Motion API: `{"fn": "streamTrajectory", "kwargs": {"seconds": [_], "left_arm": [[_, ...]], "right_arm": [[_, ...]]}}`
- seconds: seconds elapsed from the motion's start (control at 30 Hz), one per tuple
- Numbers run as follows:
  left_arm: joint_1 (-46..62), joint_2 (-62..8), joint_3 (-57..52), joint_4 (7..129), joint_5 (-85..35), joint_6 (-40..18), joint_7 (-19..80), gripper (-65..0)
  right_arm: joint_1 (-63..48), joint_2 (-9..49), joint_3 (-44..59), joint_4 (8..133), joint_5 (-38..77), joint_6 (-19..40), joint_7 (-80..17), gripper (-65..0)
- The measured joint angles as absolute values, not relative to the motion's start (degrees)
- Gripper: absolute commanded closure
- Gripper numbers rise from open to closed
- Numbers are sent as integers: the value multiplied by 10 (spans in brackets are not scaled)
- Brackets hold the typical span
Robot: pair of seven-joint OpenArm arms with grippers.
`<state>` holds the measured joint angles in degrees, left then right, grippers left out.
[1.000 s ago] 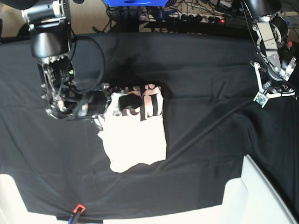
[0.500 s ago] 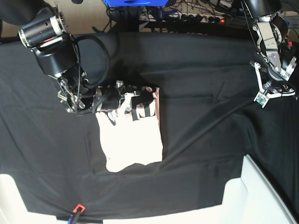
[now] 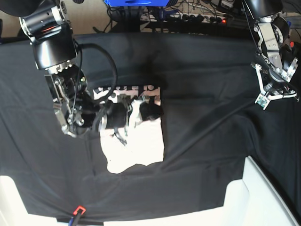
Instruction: Fold the T-shirt properly
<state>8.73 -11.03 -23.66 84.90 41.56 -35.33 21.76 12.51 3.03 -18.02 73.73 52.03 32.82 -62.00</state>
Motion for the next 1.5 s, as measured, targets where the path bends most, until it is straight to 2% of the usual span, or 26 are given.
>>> {"fn": "streamTrajectory", "kwargs": {"seconds": [0.1, 0.23, 0.43, 0.57, 0.7, 0.77, 0.9, 1.03, 1.1, 1.3, 1.4, 1.5], "left_arm": [[88, -85, -235, 855, 399, -358, 218, 0], [92, -60, -231, 896, 284, -359, 205, 0], [99, -39, -226, 952, 101, -354, 209, 0], [107, -48, -153, 958, 35, -348, 209, 0], [105, -40, -69, 966, 22, -356, 209, 0], [105, -37, -33, 969, 24, -353, 171, 0], [106, -22, 9, 970, 26, -351, 119, 0], [114, -13, 6, 971, 24, -350, 119, 0], [123, -24, 3, 969, 24, -349, 98, 0], [146, -68, 7, 896, 28, -352, -80, 0], [163, -105, 5, 840, 30, -345, -131, 0], [202, -140, 3, 813, 29, -327, -206, 0]], "right_arm": [[117, 52, -184, 781, 522, 251, -625, -22], [100, 100, -180, 805, 519, 167, -618, -19], [76, 178, -186, 821, 521, 79, -548, -19], [74, 203, -209, 822, 495, 49, -545, -17], [76, 196, -266, 860, 394, -8, -543, -17], [75, 177, -283, 862, 355, -17, -548, -17], [61, 163, -284, 867, 353, -21, -543, -17], [40, 178, -282, 908, 342, -83, -533, -17], [25, 205, -287, 942, 307, -86, -472, -17], [-45, 273, -286, 930, 142, -84, -292, -17], [-96, 302, -280, 912, 75, -15, -168, -17], [-166, 298, -231, 882, 21, 6, -39, -17]]}}
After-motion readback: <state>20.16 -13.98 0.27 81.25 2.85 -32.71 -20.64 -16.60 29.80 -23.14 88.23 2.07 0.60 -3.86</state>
